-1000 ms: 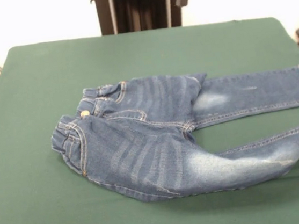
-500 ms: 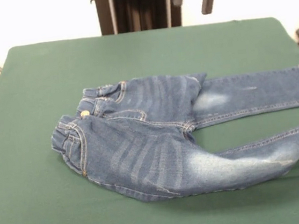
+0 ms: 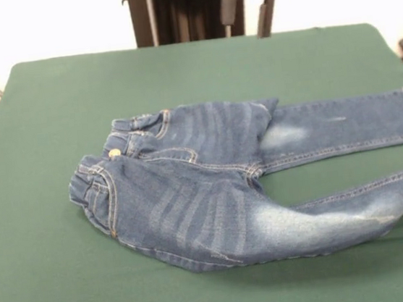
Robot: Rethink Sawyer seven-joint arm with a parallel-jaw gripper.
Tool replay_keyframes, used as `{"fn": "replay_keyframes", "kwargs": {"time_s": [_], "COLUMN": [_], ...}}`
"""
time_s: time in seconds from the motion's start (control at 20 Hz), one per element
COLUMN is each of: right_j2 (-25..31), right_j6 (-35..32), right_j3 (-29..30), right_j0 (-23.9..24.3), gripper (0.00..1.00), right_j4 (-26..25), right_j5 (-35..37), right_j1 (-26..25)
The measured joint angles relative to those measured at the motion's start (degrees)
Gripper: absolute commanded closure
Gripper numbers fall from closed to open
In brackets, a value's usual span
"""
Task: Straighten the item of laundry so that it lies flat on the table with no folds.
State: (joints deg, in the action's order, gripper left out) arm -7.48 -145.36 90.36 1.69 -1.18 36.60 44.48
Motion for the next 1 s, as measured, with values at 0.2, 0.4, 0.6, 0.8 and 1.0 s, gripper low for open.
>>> {"fn": "replay_keyframes", "kwargs": {"time_s": [0.2, 0.4, 0.6, 0.8, 1.0], "right_j2": [0.36, 1.42, 3.22, 5.40, 7.41], "right_j6": [0.00, 0.00, 0.00, 0.00, 0.00], "right_j3": [0.79, 2.07, 3.15, 4.06, 4.73], "right_j0": [1.07, 2.64, 4.49, 6.33, 8.03], "gripper": [0.00, 0.00, 0.00, 0.00, 0.00], "right_j4": [-1.65, -4.86, -7.57, -9.28, -10.69], "right_j5": [-0.81, -1.62, -1.75, -1.89, -2.25], "right_j1": [-0.19, -0.29, -0.71, -1.57, -2.88]}}
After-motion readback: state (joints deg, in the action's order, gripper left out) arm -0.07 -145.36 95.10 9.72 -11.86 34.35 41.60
